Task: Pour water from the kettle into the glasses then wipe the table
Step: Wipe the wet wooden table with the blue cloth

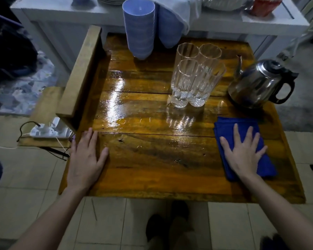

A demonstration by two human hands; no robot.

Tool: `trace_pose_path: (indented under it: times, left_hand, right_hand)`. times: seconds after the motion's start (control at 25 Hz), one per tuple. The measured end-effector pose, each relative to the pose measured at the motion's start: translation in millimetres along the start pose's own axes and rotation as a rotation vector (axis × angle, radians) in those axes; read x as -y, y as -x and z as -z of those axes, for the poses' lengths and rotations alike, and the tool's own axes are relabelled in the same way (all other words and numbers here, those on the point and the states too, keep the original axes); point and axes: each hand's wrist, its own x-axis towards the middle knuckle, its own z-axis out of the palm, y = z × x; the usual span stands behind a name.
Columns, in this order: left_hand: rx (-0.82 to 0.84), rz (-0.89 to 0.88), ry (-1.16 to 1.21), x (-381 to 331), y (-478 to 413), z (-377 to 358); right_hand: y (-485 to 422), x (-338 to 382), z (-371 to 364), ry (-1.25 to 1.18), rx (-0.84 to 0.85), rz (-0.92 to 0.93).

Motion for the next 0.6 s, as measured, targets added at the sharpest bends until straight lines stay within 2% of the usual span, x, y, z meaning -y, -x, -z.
trace_pose_path:
  times: [0.36, 0.6]
  left_hand:
    - [-0.022, -0.002, 0.019, -0.8, 0.0, 1.8]
    - [-0.016, 0.005, 0.034, -0.6, 0.6, 2.2]
  right_hand:
    - [63.5, 136.4, -21.7, -0.079, 0.003, 0.416]
    - [89.4, 149.4, -29.1, -0.122, 0.075, 0.852]
